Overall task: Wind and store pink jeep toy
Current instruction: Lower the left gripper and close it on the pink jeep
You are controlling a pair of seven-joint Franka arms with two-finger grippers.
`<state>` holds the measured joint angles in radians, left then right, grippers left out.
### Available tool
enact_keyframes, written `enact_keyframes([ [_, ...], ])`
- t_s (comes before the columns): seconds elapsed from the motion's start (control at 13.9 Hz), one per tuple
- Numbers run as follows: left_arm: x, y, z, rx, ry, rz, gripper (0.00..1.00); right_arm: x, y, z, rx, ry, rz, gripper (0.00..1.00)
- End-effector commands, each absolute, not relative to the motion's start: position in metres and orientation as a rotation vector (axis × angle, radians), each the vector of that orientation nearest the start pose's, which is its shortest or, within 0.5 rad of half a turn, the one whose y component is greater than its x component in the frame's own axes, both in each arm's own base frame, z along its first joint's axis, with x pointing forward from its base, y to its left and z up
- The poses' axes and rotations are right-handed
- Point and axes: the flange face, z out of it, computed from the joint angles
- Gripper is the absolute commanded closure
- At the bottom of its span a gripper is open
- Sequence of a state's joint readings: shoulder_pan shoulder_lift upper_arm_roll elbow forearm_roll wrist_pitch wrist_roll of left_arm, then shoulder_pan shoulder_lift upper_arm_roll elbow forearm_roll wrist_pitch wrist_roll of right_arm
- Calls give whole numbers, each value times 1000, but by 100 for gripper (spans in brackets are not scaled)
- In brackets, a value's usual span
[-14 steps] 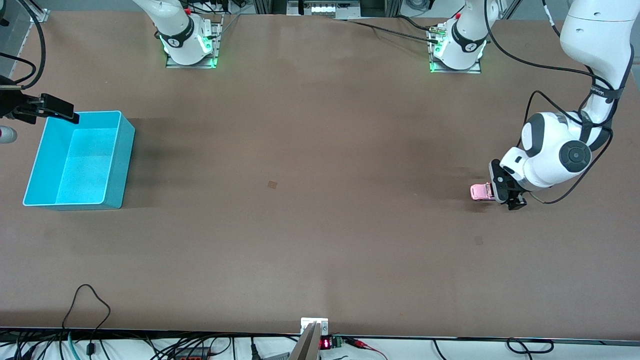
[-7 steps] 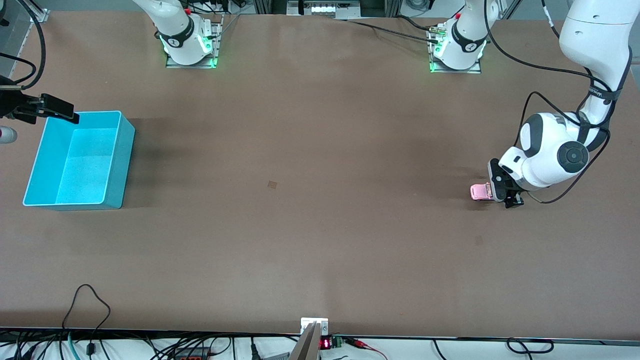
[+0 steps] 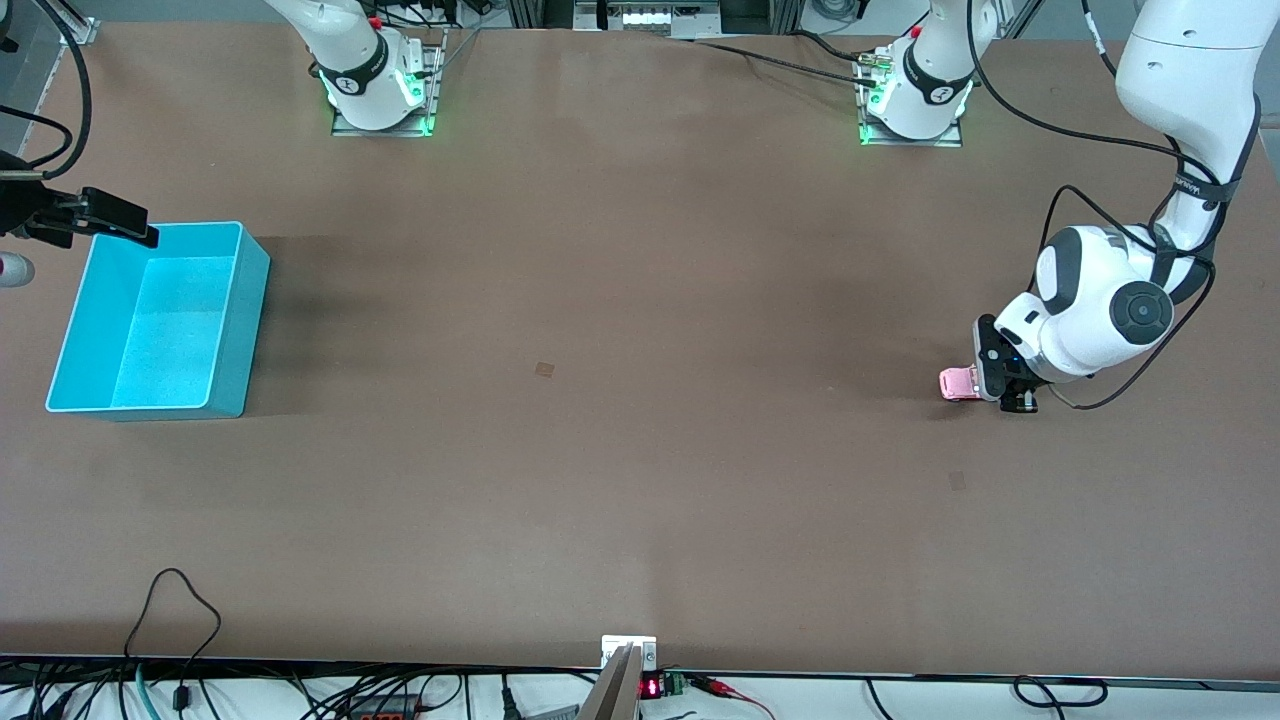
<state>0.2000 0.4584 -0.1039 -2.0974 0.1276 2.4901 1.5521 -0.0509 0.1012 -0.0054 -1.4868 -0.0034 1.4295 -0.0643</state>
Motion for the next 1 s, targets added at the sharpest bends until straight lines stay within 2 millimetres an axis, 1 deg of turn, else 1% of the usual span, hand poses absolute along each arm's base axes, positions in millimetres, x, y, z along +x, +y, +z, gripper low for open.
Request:
enact_keyframes([
  [0.0, 572, 56, 193, -2220, 2245, 101, 51, 567, -35, 596, -3138, -27, 257, 0],
  [0.36, 573, 57, 192, -2225, 2241, 97, 67, 566, -33, 597, -3138, -34, 255, 0],
  [0.5, 572, 57, 186, -2234, 2243, 104, 78, 566, -32, 597, -3138, -34, 257, 0],
  [0.65, 573, 66, 184, -2241, 2220, 84, 82, 566, -30, 597, -3138, -39, 257, 0],
  [0.86, 572, 67, 177, -2250, 2225, 92, 83, 566, -30, 597, -3138, -39, 257, 0],
  [0.93, 571, 73, 174, -2264, 2216, 96, 83, 566, -31, 597, -3138, -37, 257, 0],
])
